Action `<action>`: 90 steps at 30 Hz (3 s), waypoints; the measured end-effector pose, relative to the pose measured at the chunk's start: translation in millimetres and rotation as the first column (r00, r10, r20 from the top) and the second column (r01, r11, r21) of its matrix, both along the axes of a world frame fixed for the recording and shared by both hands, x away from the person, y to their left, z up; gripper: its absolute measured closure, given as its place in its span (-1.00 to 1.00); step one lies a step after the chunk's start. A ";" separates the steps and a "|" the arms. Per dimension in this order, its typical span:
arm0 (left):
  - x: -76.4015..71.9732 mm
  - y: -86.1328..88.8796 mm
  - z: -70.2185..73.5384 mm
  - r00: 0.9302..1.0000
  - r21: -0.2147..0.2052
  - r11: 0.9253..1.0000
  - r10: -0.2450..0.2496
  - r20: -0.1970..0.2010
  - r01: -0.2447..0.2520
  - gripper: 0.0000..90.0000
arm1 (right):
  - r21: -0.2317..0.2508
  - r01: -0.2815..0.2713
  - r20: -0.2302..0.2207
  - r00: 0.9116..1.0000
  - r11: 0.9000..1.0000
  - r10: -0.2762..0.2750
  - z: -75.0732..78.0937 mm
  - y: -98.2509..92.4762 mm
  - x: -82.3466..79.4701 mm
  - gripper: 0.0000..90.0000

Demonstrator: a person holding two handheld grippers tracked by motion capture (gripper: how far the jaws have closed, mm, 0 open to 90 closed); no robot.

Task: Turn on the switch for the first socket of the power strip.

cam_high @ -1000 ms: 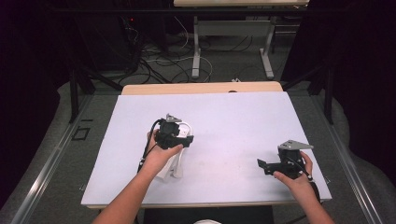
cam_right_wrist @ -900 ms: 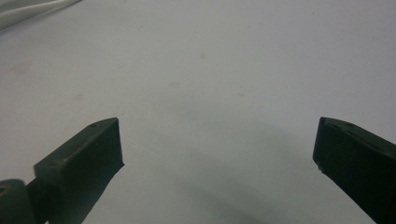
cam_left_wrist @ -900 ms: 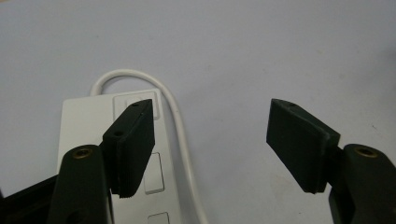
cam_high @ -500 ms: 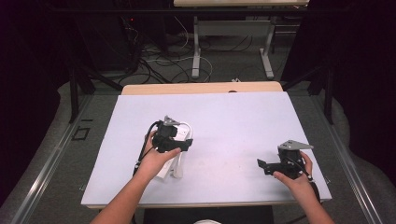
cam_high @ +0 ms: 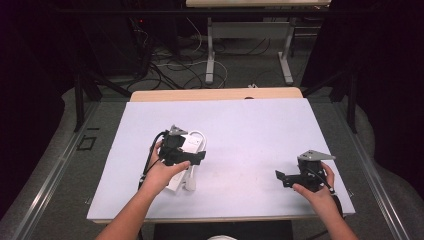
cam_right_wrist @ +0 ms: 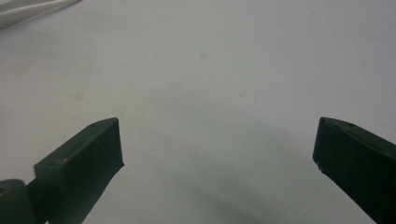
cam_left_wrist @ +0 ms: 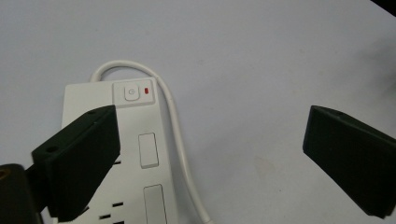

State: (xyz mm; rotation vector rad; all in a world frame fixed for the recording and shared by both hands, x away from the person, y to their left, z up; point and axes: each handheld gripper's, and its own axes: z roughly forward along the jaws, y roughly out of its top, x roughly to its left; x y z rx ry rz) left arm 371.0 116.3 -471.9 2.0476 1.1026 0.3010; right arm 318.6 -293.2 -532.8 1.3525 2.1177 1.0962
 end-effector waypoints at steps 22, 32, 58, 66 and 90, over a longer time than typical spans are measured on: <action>-26.2 55.0 13.5 0.997 -0.055 0.998 0.028 0.070 -0.025 -0.99 | 0.002 0.002 0.003 1.000 1.000 -0.002 0.3 0.5 -0.2 -0.98; -40.7 87.8 7.8 0.992 -0.073 0.995 0.080 0.096 -0.073 -0.99 | -0.004 0.000 0.008 1.000 1.000 0.000 0.1 1.1 -0.1 -0.98; -64.0 146.7 -28.1 0.972 -0.109 0.975 0.204 0.113 -0.192 -0.99 | -0.007 0.004 0.010 1.000 1.000 -0.004 -0.1 0.5 0.0 -0.98; -64.7 159.3 -39.2 0.961 -0.142 0.960 0.257 0.103 -0.241 -0.99 | 0.000 0.013 0.009 1.000 1.000 -0.013 -0.7 0.6 0.2 -0.98; -61.8 172.5 -58.3 0.949 -0.099 0.949 0.307 0.074 -0.300 -0.99 | -0.006 0.009 0.007 1.000 1.000 -0.009 -2.0 -1.1 1.3 -0.98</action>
